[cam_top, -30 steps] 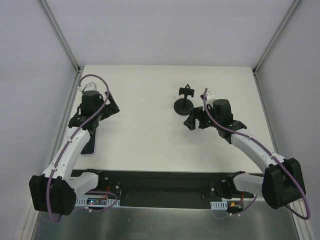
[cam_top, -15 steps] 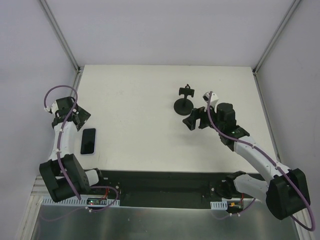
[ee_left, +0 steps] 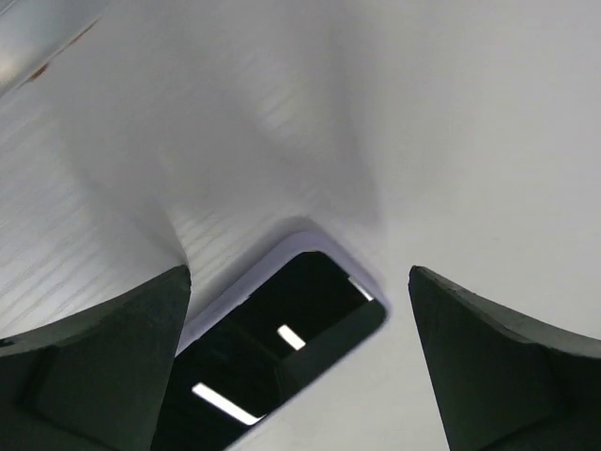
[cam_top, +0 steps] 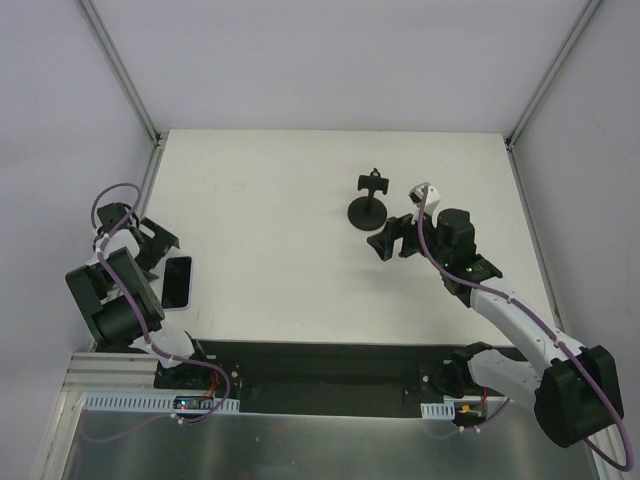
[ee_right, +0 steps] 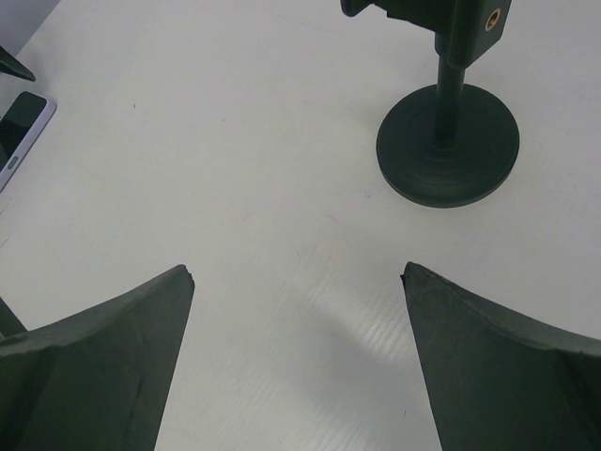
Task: Place the phone on the phone stand
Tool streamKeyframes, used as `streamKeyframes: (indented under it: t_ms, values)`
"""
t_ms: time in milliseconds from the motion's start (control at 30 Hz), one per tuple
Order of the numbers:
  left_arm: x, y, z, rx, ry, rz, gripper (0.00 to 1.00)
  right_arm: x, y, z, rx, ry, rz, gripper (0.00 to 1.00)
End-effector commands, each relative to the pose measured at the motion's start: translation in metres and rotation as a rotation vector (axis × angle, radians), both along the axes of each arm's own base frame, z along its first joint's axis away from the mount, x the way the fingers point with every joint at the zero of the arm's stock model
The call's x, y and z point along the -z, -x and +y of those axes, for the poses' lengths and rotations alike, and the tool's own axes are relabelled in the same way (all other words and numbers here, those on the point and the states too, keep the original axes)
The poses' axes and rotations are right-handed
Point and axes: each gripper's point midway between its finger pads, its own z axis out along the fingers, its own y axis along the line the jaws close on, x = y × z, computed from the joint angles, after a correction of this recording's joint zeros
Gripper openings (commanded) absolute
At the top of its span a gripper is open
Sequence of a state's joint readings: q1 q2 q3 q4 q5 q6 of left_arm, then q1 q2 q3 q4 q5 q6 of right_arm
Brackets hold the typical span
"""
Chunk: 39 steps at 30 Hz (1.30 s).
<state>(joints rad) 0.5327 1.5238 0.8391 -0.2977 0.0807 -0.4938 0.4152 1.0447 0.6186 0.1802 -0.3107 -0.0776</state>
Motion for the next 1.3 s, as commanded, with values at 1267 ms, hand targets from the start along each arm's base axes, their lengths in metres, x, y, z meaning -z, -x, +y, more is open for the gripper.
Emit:
streamKeyframes:
  t_ms: [1267]
  values:
    - [-0.032,0.067,-0.078,-0.004,-0.071,0.062,0.99,0.004,-0.011,0.009,-0.029,0.004,-0.041,0.96]
